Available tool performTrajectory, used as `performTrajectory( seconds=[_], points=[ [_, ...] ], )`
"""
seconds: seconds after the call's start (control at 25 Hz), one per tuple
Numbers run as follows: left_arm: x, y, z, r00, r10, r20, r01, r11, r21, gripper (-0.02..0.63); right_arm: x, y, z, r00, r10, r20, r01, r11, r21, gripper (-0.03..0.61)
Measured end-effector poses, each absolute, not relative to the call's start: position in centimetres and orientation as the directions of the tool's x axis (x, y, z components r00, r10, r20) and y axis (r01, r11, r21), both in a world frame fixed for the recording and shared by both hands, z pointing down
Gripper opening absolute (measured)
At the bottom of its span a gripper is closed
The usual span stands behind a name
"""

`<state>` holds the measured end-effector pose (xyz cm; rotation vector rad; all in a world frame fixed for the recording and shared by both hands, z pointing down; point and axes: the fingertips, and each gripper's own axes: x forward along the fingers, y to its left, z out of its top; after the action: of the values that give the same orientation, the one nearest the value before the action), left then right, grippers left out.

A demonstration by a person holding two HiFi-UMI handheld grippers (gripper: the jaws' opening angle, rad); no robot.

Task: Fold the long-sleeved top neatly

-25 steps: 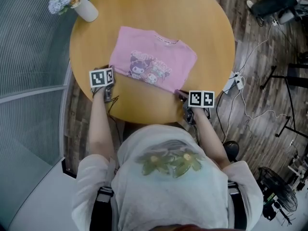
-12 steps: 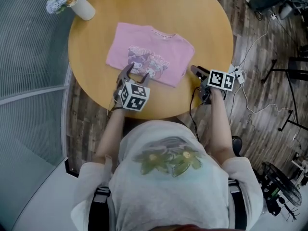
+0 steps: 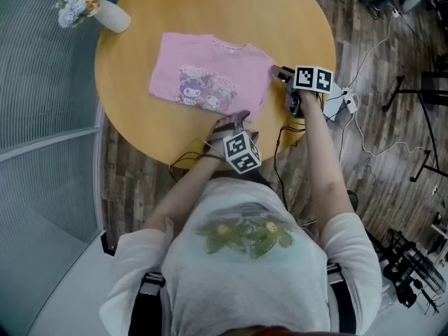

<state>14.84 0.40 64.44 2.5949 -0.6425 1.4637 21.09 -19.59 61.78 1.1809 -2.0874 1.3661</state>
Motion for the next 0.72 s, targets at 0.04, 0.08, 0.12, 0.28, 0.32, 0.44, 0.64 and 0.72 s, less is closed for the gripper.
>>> performTrajectory(
  seconds=[0.04,0.08,0.12,0.28,0.32,0.44,0.64,0.72],
  points=[
    [15.1,0.4,65.1,0.436,-0.311,0.844,-0.402,-0.907,-0.126,0.285,20.9,-19.8,62.1,-0.574,-0.437,0.692,-0.808,0.167,-0.565,0.195],
    [15.1,0.4,65.7,0.42,-0.313,0.852,-0.411,-0.902,-0.128,0.285,20.8,-19.9,62.4,-0.573,-0.432,0.697,-0.809,0.162,-0.565,0.195],
    [15.0,0.3,66.3,0.406,-0.314,0.858,-0.427,-0.895,-0.126,0.285,20.6,-19.9,62.8,-0.571,-0.425,0.702,-0.811,0.159,-0.564,0.195],
    [14.4,-0.1,67.7,0.386,-0.291,0.875,-0.489,-0.869,-0.073,0.273,20.0,-19.3,64.4,-0.569,-0.398,0.72,-0.814,0.147,-0.562,0.195],
    [14.4,-0.1,67.8,0.392,-0.273,0.878,-0.5,-0.865,-0.046,0.267,19.8,-19.1,64.6,-0.569,-0.39,0.723,-0.814,0.146,-0.562,0.195],
    [13.8,-0.7,67.8,0.382,-0.272,0.883,-0.555,-0.832,-0.016,0.23,19.3,-18.5,65.6,-0.572,-0.362,0.736,-0.814,0.14,-0.564,0.193],
    [12.2,-1.2,67.6,0.39,-0.271,0.88,-0.601,-0.799,0.02,0.051,18.7,-17.9,66.4,-0.58,-0.362,0.73,-0.799,0.076,-0.597,0.146],
    [11.2,-0.5,67.2,0.439,-0.232,0.868,-0.624,-0.774,0.109,0.049,18.3,-17.5,66.5,-0.589,-0.365,0.722,-0.787,0.054,-0.615,0.127]
  ],
)
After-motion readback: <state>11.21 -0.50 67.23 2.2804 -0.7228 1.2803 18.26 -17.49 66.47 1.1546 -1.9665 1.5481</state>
